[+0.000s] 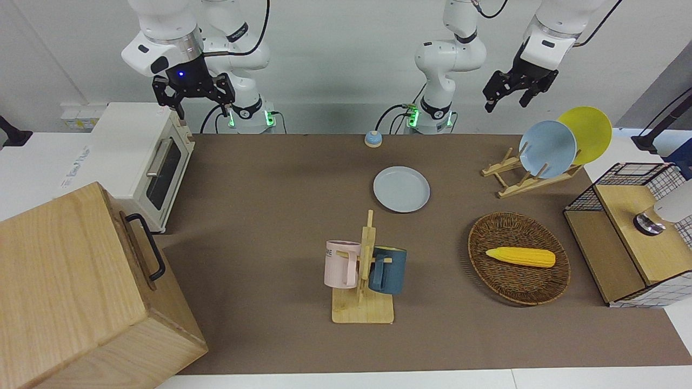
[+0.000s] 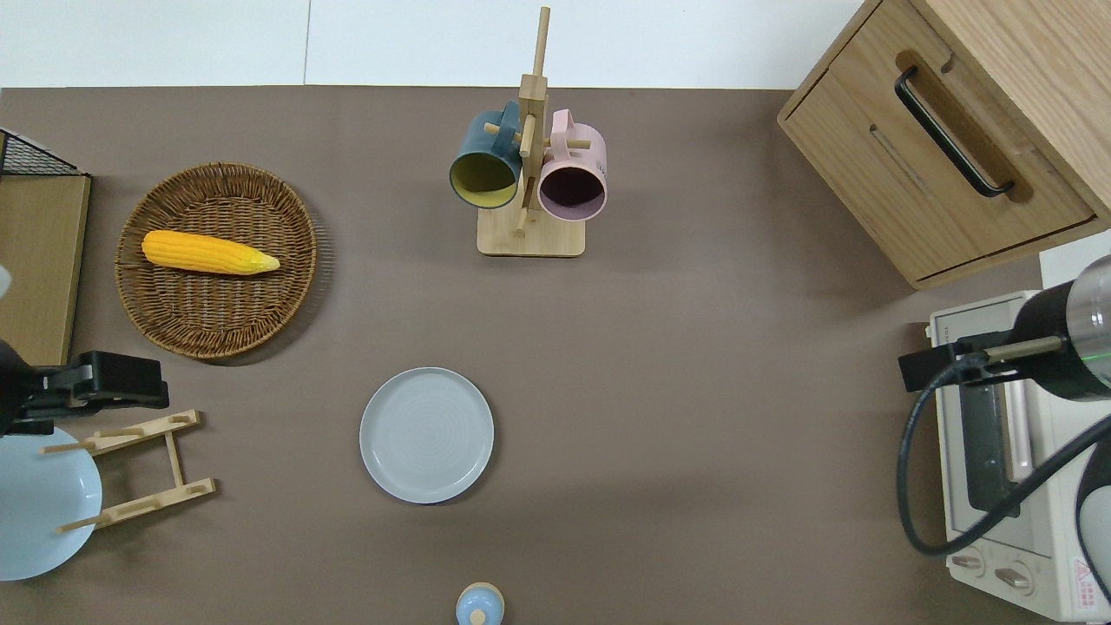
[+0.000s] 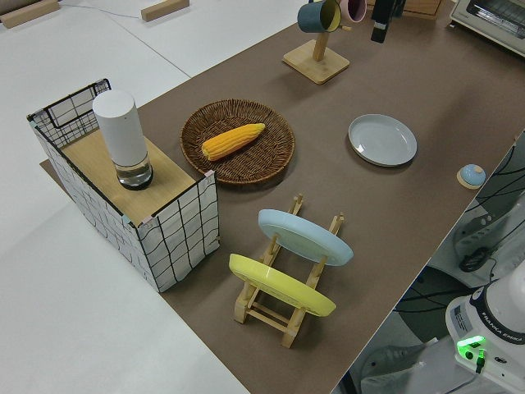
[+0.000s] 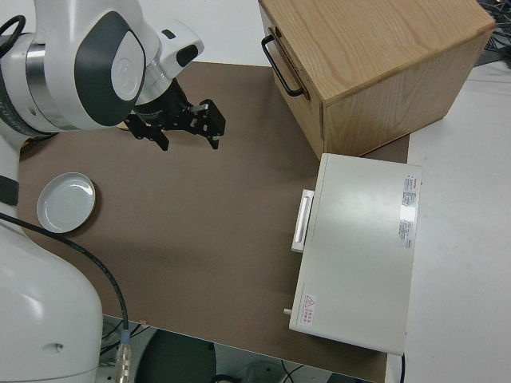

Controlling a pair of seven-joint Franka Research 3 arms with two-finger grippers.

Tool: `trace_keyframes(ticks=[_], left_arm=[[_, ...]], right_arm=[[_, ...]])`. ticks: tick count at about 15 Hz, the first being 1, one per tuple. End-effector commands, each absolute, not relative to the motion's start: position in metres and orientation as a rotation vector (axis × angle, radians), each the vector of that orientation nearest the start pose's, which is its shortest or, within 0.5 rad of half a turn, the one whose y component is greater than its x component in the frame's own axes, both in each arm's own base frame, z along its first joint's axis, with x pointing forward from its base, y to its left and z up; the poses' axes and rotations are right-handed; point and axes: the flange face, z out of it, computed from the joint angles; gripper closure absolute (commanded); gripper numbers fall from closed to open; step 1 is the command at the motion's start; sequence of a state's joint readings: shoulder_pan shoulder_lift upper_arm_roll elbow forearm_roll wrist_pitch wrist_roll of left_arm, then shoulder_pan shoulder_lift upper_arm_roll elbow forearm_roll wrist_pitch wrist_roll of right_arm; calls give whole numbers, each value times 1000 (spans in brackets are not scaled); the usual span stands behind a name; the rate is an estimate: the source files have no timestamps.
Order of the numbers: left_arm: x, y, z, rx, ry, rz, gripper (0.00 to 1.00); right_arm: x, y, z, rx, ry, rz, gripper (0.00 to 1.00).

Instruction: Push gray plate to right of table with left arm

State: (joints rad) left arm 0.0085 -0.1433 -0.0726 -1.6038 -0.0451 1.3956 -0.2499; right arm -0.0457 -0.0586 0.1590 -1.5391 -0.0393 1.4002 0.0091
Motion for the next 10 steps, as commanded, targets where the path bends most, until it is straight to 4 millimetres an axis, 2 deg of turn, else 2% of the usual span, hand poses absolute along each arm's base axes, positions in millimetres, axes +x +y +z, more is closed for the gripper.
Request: trace_keyframes(ticks=[1,6,9,10], left_arm=[[478,-38,671,-3132,-296,129,5],[465,-41,664,-3132,-272,154,5],[455,-46,648,-3133,-257,196,5],[455,-49,637,-3141,-250,224,7]], right_arm=[[511,55,659,-3190,-164,134,5],[511,55,659,-3189,-164,134,5],[511,55,659,-3190,-164,134,5],[511,55,659,-3189,-164,134,5]])
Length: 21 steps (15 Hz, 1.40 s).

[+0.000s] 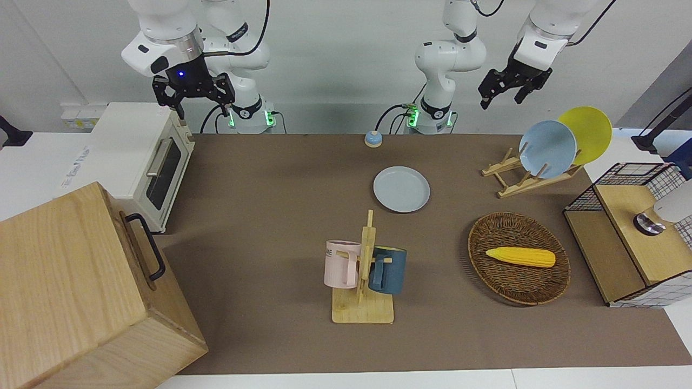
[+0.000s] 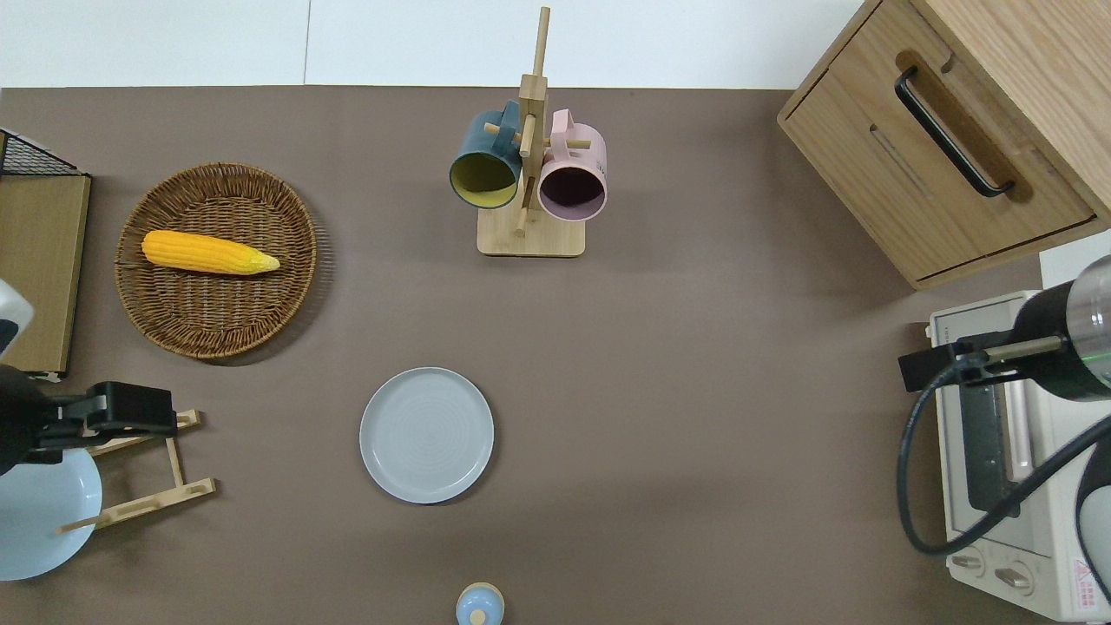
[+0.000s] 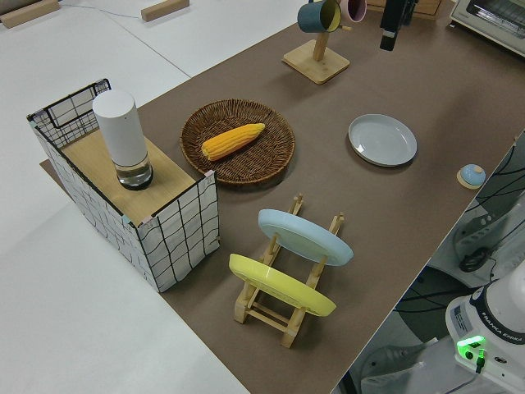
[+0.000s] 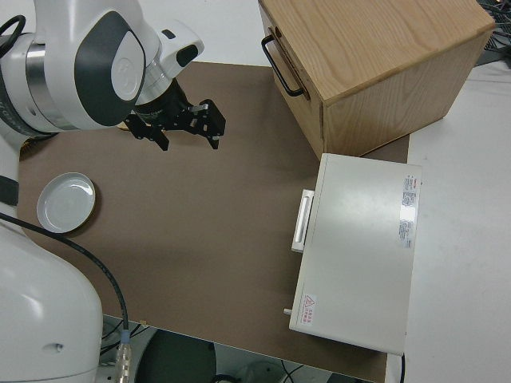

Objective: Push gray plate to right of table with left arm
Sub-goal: 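Move the left gripper toward the gray plate's near edge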

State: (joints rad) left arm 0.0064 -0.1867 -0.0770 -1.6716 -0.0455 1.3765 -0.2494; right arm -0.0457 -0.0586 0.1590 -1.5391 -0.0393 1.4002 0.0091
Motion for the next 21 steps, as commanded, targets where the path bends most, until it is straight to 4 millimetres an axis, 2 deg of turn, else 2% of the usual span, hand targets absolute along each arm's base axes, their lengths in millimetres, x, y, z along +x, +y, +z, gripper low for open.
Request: trace_keyframes(ticks=[1,5,7,8,10,12,15,21], left_arm=[[455,-54,623,-3151,-239,227,7],[431,-75,614,-3206,-226,205,7],[431,-76,610,-3208,-209,207,9],[434,-78,596,-3200,-193,252,9],[438,-89,549,-3172,-152,320,9],[437,-88,532,-3173,-164,315,9],[433,-98,478,-3173,-159,320,11],[422,-98,398,-3184,-182,253,34]], right_arm=[[511,55,659,-3190,-164,134,5],[511,55,659,-3189,-164,134,5],[511,55,659,-3190,-164,134,5],[511,55,659,-3189,-164,134,5],[511,55,659,-3189,-164,134,5],[511,55,659,-3190,-164,134,5],[511,55,659,-3190,-164,134,5],[511,55,659,-3190,-164,134,5]])
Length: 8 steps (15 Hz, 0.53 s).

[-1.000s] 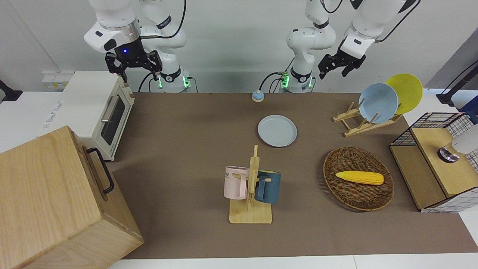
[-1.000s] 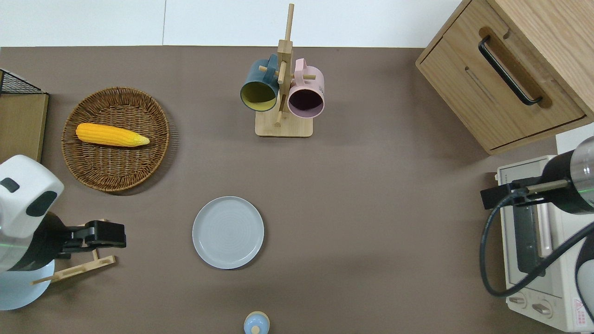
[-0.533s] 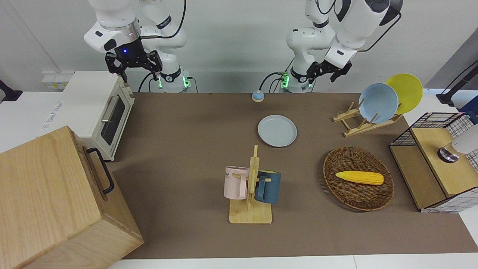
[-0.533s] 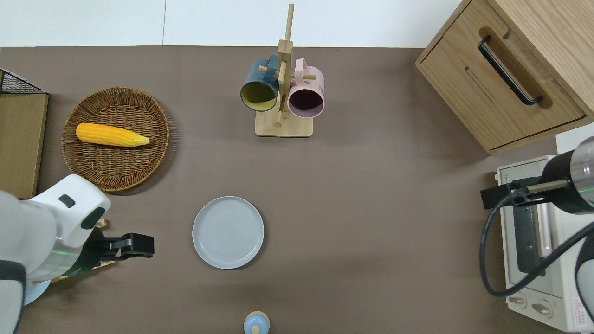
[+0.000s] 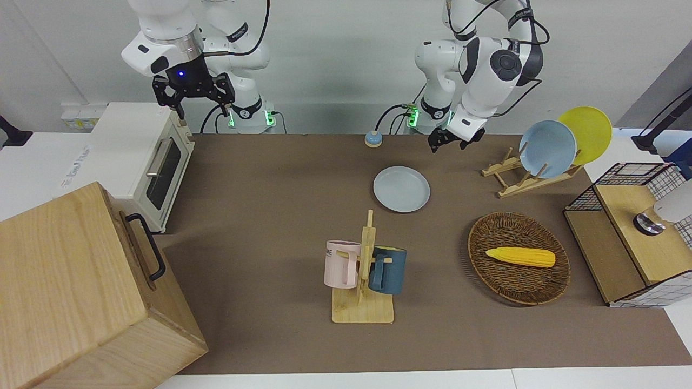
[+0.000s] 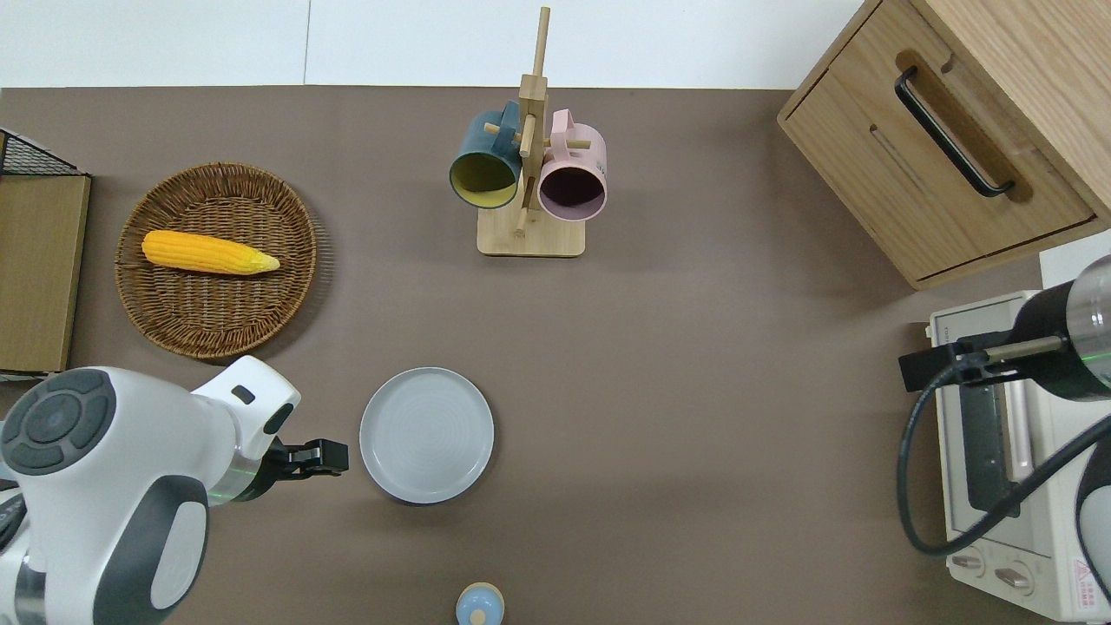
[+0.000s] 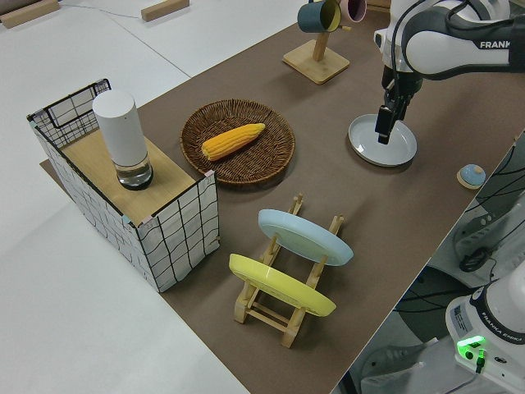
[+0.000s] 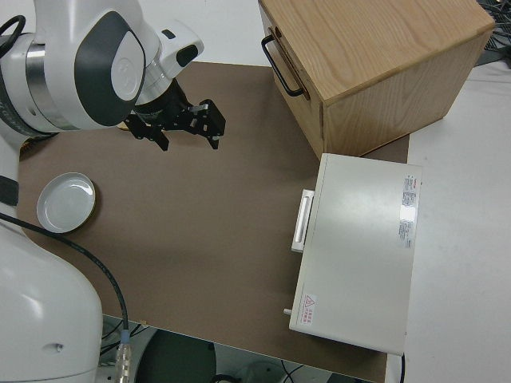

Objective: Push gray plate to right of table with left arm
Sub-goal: 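Move the left gripper toward the gray plate's near edge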

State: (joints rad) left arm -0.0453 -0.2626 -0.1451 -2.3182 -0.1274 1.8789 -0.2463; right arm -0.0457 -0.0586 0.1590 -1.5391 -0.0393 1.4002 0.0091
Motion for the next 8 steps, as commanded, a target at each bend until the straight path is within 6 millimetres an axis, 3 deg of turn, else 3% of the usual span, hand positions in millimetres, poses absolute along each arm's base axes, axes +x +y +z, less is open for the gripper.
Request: trace_keyframes(ticks=[1,3,5,8], left_arm=[[424,-99,381,-3192,-190,242,34],[430,-117,347,-3207,-178,252,34],[435,-123,324,-3208,-174,251,34],[437,-122,320,-3215,-187,244,59]], right_arm=[[511,55,659,-3190,-164,134,5],[511,55,659,-3189,-164,134,5],[511,55,659,-3189,-164,134,5],[511,55,659,-3190,-164,134,5]])
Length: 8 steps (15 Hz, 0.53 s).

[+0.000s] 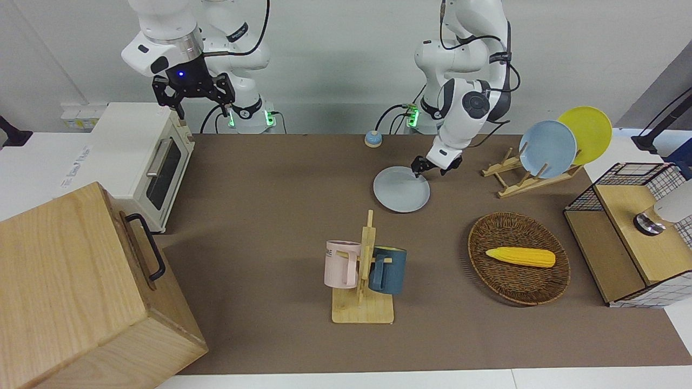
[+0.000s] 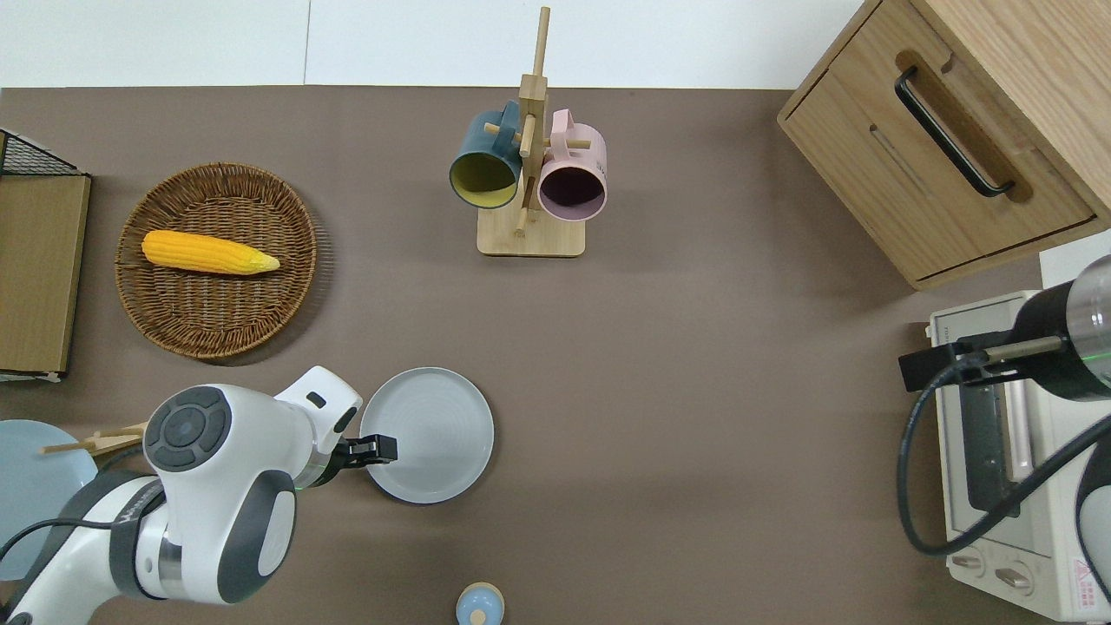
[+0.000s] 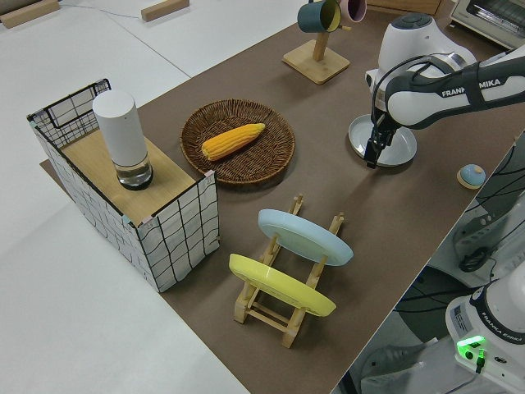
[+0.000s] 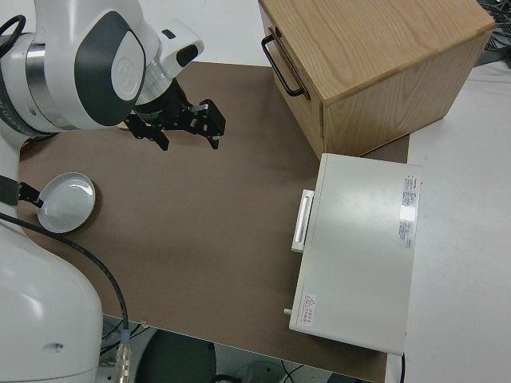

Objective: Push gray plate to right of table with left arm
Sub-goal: 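Lower the left gripper against the gray plate's rim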

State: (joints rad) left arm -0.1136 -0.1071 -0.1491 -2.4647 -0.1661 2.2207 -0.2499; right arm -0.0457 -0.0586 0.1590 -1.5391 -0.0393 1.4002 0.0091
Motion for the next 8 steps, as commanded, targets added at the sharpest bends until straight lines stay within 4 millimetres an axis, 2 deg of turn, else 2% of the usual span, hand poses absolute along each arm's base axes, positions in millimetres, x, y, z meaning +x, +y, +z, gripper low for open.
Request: trace_keyframes(ticks=[1,2,4,6,7,8], left_arm=[[437,-120,319,-3216,-196,247,90],[439,-119,315,-3220,-211,257,126],[440,-118,309,-3226,-233,265,278],[439,-120,307,-3236,-252,280,476],[439,-120,306,-3240,-262,282,639],[441,-120,307,-3246,-268,270,730]], right_arm=[[511,55,659,-3189,-164,134,5],[511,55,659,-3189,-164,134,5],[511,55,659,-3189,-164,134,5],[511,55,659,-3190,-164,134,5],[511,55,659,-3190,-164,134,5],[511,55,659,-3189,-164,134,5]])
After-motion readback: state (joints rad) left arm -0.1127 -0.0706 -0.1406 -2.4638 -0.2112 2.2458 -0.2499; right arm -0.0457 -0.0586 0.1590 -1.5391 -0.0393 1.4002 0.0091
